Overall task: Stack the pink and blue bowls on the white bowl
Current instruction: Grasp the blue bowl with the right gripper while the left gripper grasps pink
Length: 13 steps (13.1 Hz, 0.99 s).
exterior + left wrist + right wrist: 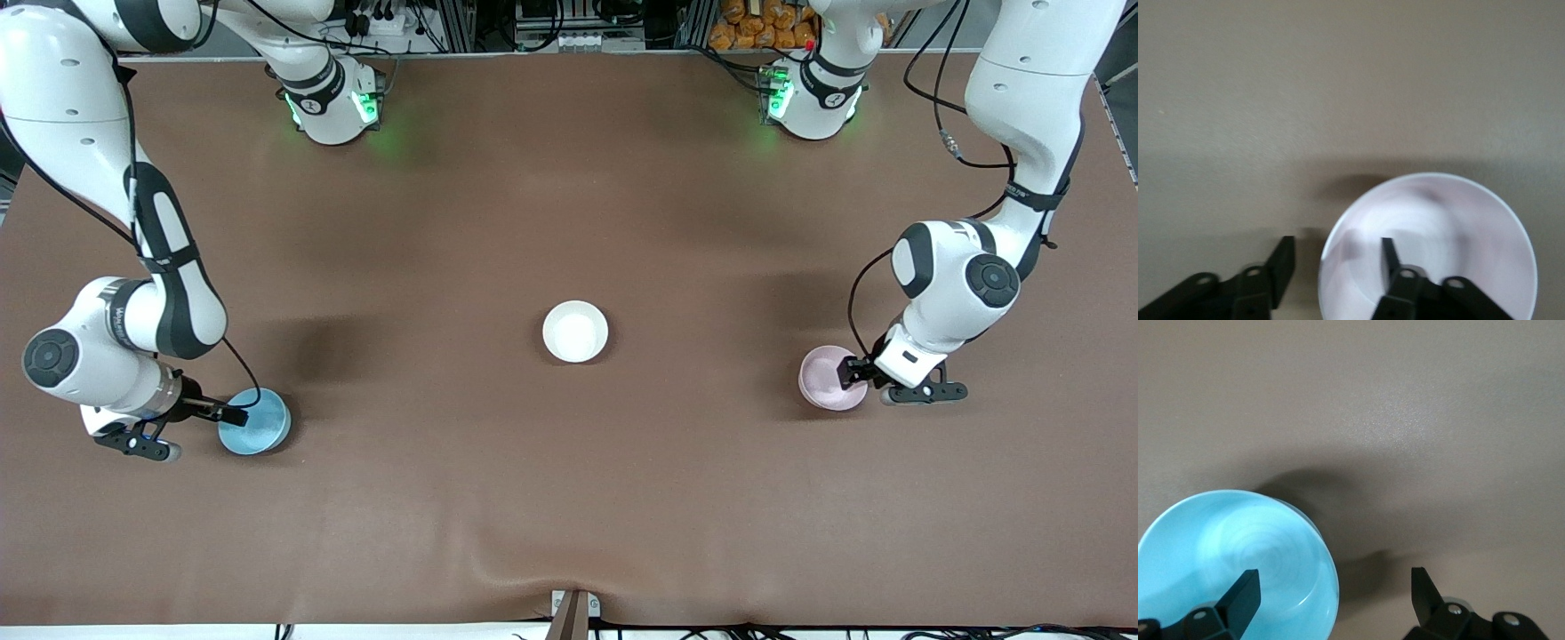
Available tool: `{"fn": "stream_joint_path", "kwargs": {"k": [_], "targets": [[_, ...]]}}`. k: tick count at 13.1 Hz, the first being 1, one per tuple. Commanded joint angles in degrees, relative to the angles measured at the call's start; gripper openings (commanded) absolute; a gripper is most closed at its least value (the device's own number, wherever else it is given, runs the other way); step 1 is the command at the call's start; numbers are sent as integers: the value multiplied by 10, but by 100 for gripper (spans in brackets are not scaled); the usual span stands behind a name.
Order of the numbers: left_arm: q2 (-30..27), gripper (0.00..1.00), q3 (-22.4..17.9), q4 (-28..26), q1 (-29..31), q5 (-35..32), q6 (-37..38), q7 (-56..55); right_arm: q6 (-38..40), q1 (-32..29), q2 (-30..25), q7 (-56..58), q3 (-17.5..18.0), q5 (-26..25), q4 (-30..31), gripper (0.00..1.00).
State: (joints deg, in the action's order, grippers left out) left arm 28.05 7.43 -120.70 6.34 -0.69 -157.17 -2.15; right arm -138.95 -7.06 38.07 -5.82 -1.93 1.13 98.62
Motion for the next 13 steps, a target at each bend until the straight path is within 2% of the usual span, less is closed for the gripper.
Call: {"fn": "stream_joint_path", "kwargs": {"k": [1, 2, 3, 4, 7, 10, 13], "targets": [[3, 0, 6, -1, 2, 2, 6, 35, -22, -4, -5, -9, 5, 0, 17, 88], [3, 0, 6, -1, 2, 2, 6, 37, -22, -5, -5, -9, 5, 1, 17, 46], [1, 0, 7, 0, 0, 2, 6, 37, -22, -5, -4, -8, 5, 1, 17, 13], [-2, 0, 15, 0, 0, 2, 7, 38, -23, -5, -4, -8, 5, 1, 17, 0], [-23, 0, 53, 0, 1, 2, 25, 38, -24, -2, -4, -8, 5, 1, 17, 0], [-41, 0, 126, 9, 0, 5, 50, -15, -24, -2, -4, -8, 5, 1, 17, 0], [-33, 0, 202, 50, -11, 5, 74, -101, -24, -5, -4, -8, 5, 1, 17, 0]]}}
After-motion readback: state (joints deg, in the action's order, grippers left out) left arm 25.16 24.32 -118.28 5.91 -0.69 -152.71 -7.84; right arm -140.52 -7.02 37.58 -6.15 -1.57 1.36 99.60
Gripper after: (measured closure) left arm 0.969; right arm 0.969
